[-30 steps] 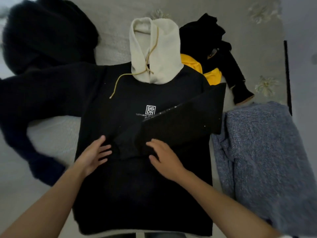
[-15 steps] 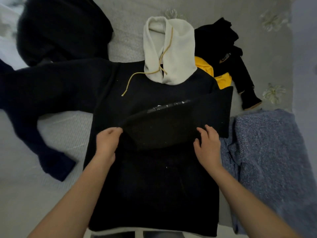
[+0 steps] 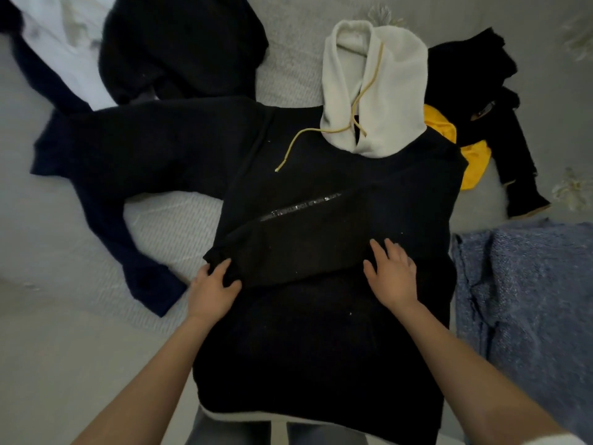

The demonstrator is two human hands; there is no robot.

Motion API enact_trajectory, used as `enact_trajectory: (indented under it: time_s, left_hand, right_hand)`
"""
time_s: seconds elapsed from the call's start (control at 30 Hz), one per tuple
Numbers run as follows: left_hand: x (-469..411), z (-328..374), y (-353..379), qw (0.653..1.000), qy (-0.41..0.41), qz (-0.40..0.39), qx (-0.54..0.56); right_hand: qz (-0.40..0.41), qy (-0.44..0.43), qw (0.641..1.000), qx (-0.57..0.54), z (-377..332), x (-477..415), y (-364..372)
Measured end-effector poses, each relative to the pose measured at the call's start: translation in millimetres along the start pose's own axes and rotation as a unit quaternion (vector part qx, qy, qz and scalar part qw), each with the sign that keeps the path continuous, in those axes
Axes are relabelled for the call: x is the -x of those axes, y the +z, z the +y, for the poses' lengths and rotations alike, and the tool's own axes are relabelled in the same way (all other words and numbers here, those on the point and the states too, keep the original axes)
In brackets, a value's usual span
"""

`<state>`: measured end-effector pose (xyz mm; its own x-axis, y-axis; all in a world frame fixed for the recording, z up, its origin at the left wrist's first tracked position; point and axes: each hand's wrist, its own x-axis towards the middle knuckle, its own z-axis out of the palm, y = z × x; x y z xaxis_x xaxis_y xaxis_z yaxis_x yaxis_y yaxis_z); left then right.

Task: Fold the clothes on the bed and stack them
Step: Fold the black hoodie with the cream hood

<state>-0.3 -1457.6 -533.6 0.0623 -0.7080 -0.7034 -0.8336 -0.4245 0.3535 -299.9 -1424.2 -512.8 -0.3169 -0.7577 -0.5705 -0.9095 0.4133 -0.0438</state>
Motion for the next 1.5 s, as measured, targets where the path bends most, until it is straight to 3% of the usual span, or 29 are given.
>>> enact_trajectory:
  time_s: [0.07, 0.17, 0.27, 0.37, 0.47, 0.57, 0.63, 0.73, 0.8, 0.87, 0.97, 1.07, 1.13, 1.3, 1.4, 1.43, 1.5]
  left_hand:
    - [-2, -16, -12, 0.996, 0.015, 0.028, 0.087]
    - [-3, -44, -38, 0.973, 0.0, 0.168, 0.158]
    - [0, -68, -65, 0.922, -0.15, 0.284, 0.218]
    - [-5, -93, -75, 0.891, -0.236, 0.24, 0.305]
    - [-10, -96, -75, 0.909, -0.186, 0.168, 0.333]
    - [-20, -84, -75, 0.908, -0.17, 0.156, 0.349]
    - [-27, -79, -77, 0.903, -0.178, 0.168, 0.352]
    - [-38, -75, -85, 0.919, -0.19, 0.232, 0.255]
    - [-45, -69, -97, 0.918, -0.125, 0.277, 0.256]
    - [-54, -59, -113, 0.904, -0.069, 0.254, 0.337]
    - [-74, -45, -138, 0.839, -0.085, 0.172, 0.509]
    - [-92, -36, -160, 0.694, -0.137, 0.072, 0.703]
    - [-100, -32, -171, 0.62, -0.161, 0.051, 0.766]
    - [-110, -28, -199, 0.565, -0.21, 0.112, 0.79]
    - [-102, -10, -219, 0.56, -0.145, 0.269, 0.77]
    - [-93, 3, -221, 0.576, -0.099, 0.33, 0.741]
    - [-66, 38, -212, 0.657, 0.007, 0.426, 0.622]
  right_hand:
    - [0.02, -0.082, 0.996, -0.013, -23, 11, 1]
    - [-0.038, -0.182, 0.983, 0.011, -62, 14, 11]
    - [-0.137, -0.183, 0.973, 0.038, -93, 8, 24]
    - [-0.162, -0.145, 0.975, 0.037, -108, 7, 31]
    - [-0.168, -0.124, 0.978, 0.021, -111, 8, 32]
    - [-0.164, -0.124, 0.978, 0.026, -109, 10, 32]
    - [-0.162, -0.117, 0.98, 0.022, -109, 11, 32]
    - [-0.161, -0.099, 0.982, 0.002, -116, 12, 32]
    - [-0.163, -0.089, 0.983, -0.003, -119, 13, 32]
    - [-0.167, -0.083, 0.982, 0.002, -121, 12, 32]
    - [-0.172, -0.079, 0.982, -0.001, -123, 11, 30]
    - [-0.191, -0.075, 0.979, -0.008, -123, 12, 29]
    - [-0.2, -0.075, 0.977, -0.008, -121, 13, 28]
    - [-0.214, -0.069, 0.974, -0.023, -120, 9, 26]
    - [-0.208, -0.065, 0.975, -0.051, -120, 12, 25]
    - [-0.196, -0.063, 0.975, -0.079, -120, 15, 26]
    - [-0.148, -0.054, 0.975, -0.159, -118, 24, 26]
